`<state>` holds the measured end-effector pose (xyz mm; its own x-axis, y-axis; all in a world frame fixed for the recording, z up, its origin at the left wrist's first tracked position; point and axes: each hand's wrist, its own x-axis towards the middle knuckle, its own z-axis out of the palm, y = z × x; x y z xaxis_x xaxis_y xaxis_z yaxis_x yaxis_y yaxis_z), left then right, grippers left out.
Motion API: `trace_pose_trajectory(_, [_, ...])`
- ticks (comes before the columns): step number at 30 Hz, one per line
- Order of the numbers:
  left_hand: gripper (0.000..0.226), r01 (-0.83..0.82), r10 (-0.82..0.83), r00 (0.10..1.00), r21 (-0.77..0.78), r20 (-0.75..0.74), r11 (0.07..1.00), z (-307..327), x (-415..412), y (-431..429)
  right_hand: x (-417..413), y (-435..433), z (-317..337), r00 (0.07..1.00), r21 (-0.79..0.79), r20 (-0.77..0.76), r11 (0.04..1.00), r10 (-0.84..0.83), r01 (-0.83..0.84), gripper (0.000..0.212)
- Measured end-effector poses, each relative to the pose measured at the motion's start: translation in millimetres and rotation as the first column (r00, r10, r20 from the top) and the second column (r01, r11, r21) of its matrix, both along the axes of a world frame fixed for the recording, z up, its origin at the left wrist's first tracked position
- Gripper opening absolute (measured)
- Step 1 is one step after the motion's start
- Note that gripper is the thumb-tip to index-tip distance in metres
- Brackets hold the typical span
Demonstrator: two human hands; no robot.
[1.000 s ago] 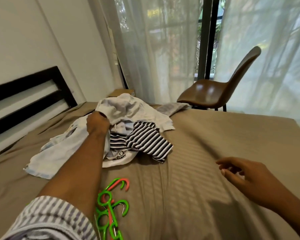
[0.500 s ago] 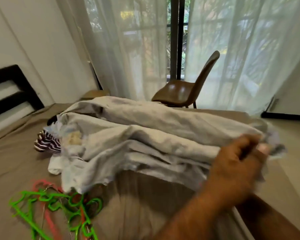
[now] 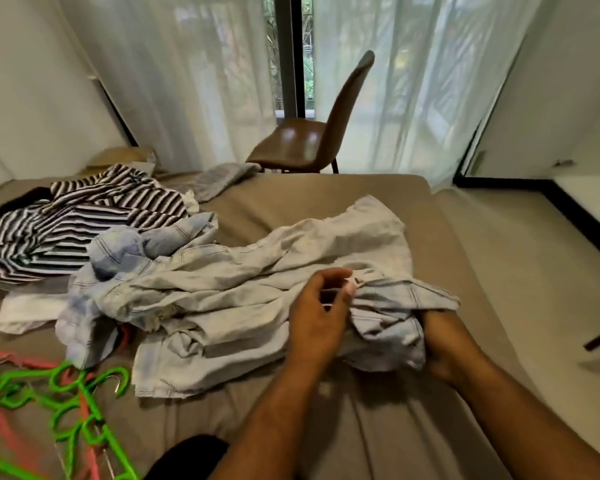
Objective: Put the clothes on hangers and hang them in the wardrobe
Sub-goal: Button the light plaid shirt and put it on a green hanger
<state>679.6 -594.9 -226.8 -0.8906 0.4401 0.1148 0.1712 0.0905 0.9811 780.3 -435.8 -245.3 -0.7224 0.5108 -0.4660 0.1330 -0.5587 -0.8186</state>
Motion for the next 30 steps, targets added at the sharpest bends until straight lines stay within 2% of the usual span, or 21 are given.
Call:
trace_pose_trajectory(1, [0.014,-0.010,0.012,1.000,-0.046,0.025,0.999,2,-5,-5,-3,-6,13,0.994,-0.060,-0.098,0.997,0.040,-0.046,0.033])
trace_pose_trajectory(3, [0.044,0.087,-0.049,0.976,-0.170,0.214,0.982,8,-11,-15,-3,-6,35,0.966,-0.107,-0.251,0.990,0.063,-0.092,0.024])
trace_pose_trajectory(5, [0.061,0.259,-0.122,0.920,-0.343,0.374,0.903,8,-16,-26,-6,4,48,0.968,-0.077,-0.250,0.997,-0.032,0.013,0.022])
trace_pose_trajectory(6, [0.068,0.296,-0.130,0.928,-0.479,0.349,0.827,2,-19,-32,-7,10,54,0.964,-0.107,-0.241,0.990,-0.114,0.090,0.022])
trace_pose_trajectory(8, [0.112,0.232,-0.140,0.973,-0.791,0.185,0.566,-14,-27,-44,-10,28,60,0.907,-0.303,-0.309,0.934,-0.286,0.191,0.021])
trace_pose_trajectory(9, [0.132,0.178,-0.155,0.980,-0.879,0.121,0.442,-19,-28,-46,-10,36,62,0.868,-0.393,-0.335,0.892,-0.366,0.225,0.016])
trace_pose_trajectory(10, [0.138,0.115,-0.152,0.986,-0.927,0.064,0.357,-23,-27,-47,-9,42,61,0.835,-0.445,-0.357,0.862,-0.419,0.243,0.016])
trace_pose_trajectory(12, [0.114,0.006,-0.126,0.992,-0.957,-0.032,0.291,-27,-27,-45,-2,45,58,0.767,-0.495,-0.432,0.835,-0.475,0.238,0.012])
trace_pose_trajectory(14, [0.067,-0.094,-0.073,0.987,-0.894,-0.140,0.439,-31,-36,-43,2,42,47,0.744,-0.479,-0.462,0.842,-0.482,0.248,0.018])
trace_pose_trajectory(15, [0.053,-0.126,-0.035,0.984,-0.831,-0.173,0.542,-30,-40,-42,4,46,33,0.776,-0.432,-0.425,0.858,-0.466,0.279,0.023])
trace_pose_trajectory(18, [0.038,-0.145,-0.002,0.975,-0.653,-0.220,0.744,-18,-42,-38,13,55,-1,0.863,-0.282,-0.120,0.850,-0.491,0.444,0.035])
trace_pose_trajectory(20, [0.023,-0.084,-0.016,0.986,-0.569,-0.167,0.818,-9,-39,-35,28,53,-20,0.822,0.124,0.089,0.825,-0.563,0.551,0.043])
trace_pose_trajectory(21, [0.018,-0.013,-0.043,0.995,-0.533,-0.093,0.846,-6,-36,-33,33,45,-24,0.746,0.454,0.129,0.708,-0.654,0.542,0.052])
trace_pose_trajectory(22, [0.020,0.065,-0.079,0.997,-0.492,-0.008,0.868,-3,-34,-32,39,33,-25,0.741,0.736,0.038,0.520,-0.670,0.433,0.059])
trace_pose_trajectory(23, [0.023,0.132,-0.108,0.991,-0.442,0.079,0.887,2,-30,-31,44,18,-26,0.826,0.885,-0.095,0.334,-0.555,0.326,0.063])
trace_pose_trajectory(24, [0.024,0.186,-0.129,0.977,-0.379,0.170,0.907,7,-27,-30,46,0,-27,0.933,0.948,-0.142,0.227,-0.331,0.225,0.068])
trace_pose_trajectory(25, [0.024,0.224,-0.146,0.954,-0.300,0.261,0.927,14,-23,-28,46,-12,-29,0.992,0.985,-0.079,0.148,-0.098,0.093,0.077])
trace_pose_trajectory(26, [0.022,0.249,-0.163,0.922,-0.214,0.352,0.945,21,-18,-27,42,-23,-33,0.996,0.996,0.080,0.025,0.038,-0.081,0.093])
trace_pose_trajectory(28, [0.015,0.316,-0.257,0.816,-0.027,0.518,0.948,35,-9,-29,29,-31,-50,0.927,0.900,0.374,-0.247,0.018,-0.359,0.119])
trace_pose_trajectory(29, [0.012,0.354,-0.344,0.744,0.099,0.573,0.930,42,-7,-30,22,-29,-54,0.900,0.865,0.435,-0.261,-0.037,-0.429,0.125])
trace_pose_trajectory(30, [0.013,0.411,-0.458,0.669,0.222,0.586,0.884,49,-5,-35,15,-23,-54,0.884,0.858,0.460,-0.213,-0.086,-0.467,0.122])
